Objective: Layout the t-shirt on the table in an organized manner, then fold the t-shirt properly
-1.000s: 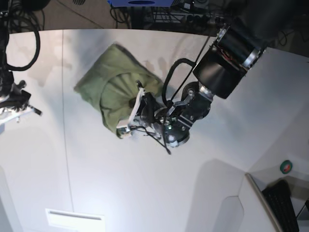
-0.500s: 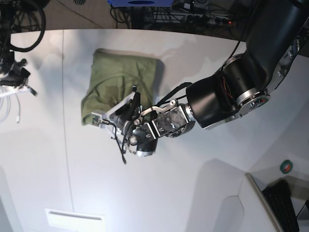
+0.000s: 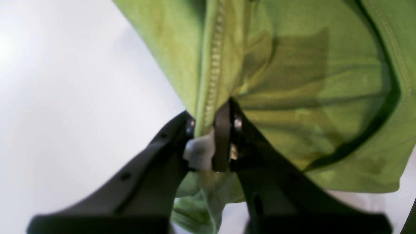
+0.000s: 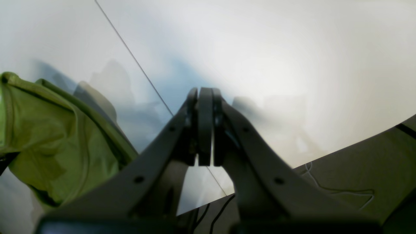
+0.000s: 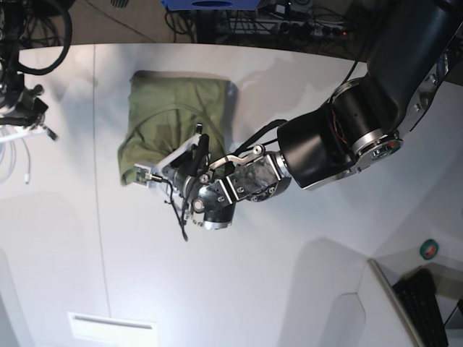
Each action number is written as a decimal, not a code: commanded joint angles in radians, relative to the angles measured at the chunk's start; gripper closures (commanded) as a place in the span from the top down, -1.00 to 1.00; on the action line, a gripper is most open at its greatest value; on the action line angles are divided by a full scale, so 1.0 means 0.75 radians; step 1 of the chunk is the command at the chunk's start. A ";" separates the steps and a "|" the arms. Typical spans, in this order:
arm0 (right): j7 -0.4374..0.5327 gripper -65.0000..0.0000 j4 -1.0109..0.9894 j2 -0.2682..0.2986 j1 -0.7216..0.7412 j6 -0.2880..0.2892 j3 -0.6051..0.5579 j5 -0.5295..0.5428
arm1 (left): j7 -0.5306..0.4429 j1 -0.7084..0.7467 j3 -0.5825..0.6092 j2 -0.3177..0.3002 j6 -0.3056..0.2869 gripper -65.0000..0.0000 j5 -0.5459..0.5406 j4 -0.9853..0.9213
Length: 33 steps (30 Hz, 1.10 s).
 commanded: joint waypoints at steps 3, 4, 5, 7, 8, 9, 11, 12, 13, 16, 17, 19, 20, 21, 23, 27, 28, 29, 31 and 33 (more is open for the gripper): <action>0.022 -1.00 0.022 0.018 0.010 0.000 0.007 0.004 | -0.016 -0.046 -0.010 0.017 -0.006 -1.00 -0.007 0.024; 0.022 -1.00 0.022 0.018 0.010 0.000 0.007 0.004 | -0.016 -0.048 -0.008 0.017 -0.006 -1.00 -0.007 0.024; 0.022 -1.00 0.022 0.018 0.010 0.000 0.007 0.004 | -0.016 -0.052 0.006 0.017 -0.006 -1.00 -0.007 0.024; 0.022 -1.00 0.022 0.018 0.006 0.000 0.007 0.004 | -0.016 -0.062 0.043 0.019 -0.006 -0.89 -0.007 0.024; 0.022 -1.00 0.022 0.018 0.006 0.000 0.007 0.004 | -0.016 -0.073 0.063 0.019 -0.006 -0.62 -0.007 0.024; 0.022 -1.00 0.022 0.018 0.004 0.000 0.007 0.004 | -0.016 -0.079 0.080 0.019 -0.006 -0.36 -0.007 0.024; 0.020 -1.00 0.022 0.018 0.002 0.000 0.007 0.004 | -0.016 -0.083 0.088 0.019 -0.006 0.11 -0.007 0.022; 0.018 -1.00 0.022 0.018 0.002 0.000 0.007 0.004 | -0.016 -0.083 0.086 0.019 -0.006 0.28 -0.007 0.022; 0.016 -1.00 0.022 0.018 0.002 0.000 0.007 0.004 | -0.016 -0.085 0.086 0.019 -0.006 0.43 -0.007 0.022; 0.012 -1.00 0.022 0.018 0.002 0.000 0.005 0.004 | -0.016 -0.113 0.086 0.017 -0.006 0.64 -0.007 0.024; 0.012 -1.00 0.022 0.018 0.000 0.000 0.005 0.004 | -0.016 -0.120 0.086 0.017 -0.006 0.64 -0.009 0.024; 0.012 -1.00 0.024 0.018 -0.008 0.000 0.005 0.004 | 0.007 -0.142 0.084 0.013 -0.006 0.64 -0.009 0.034; 0.012 -1.00 0.045 0.018 -0.020 0.000 0.005 0.004 | 0.031 -0.156 0.084 0.013 -0.006 0.64 -0.012 0.049; 0.012 -1.00 0.069 0.018 -0.039 0.000 0.005 0.004 | 0.064 -0.169 0.082 0.009 -0.006 0.64 -0.014 0.067; 0.012 -1.00 0.149 0.018 -0.082 0.000 0.005 0.004 | 0.142 -0.171 0.008 -0.046 -0.006 0.63 -0.014 0.122; 0.012 -1.00 0.225 0.018 -0.194 0.000 -0.009 0.004 | 0.285 -0.032 -0.366 -0.202 -0.006 0.03 -0.014 0.417; 0.018 -1.00 0.225 0.022 -0.223 0.000 -0.032 0.002 | 0.324 0.038 -0.485 -0.253 -0.006 -0.33 -0.009 0.536; 0.020 -1.00 0.231 0.028 -0.264 0.000 -0.054 0.000 | 0.363 0.128 -0.608 -0.310 -0.006 -0.76 -0.009 0.660; 0.022 -1.00 0.235 0.042 -0.333 0.000 -0.079 0.000 | 0.414 0.312 -0.814 -0.409 -0.006 -1.00 -0.007 0.896; 0.022 -1.00 0.233 0.067 -0.409 0.000 -0.093 0.000 | 0.428 0.560 -1.050 -0.497 -0.006 -1.00 0.019 1.149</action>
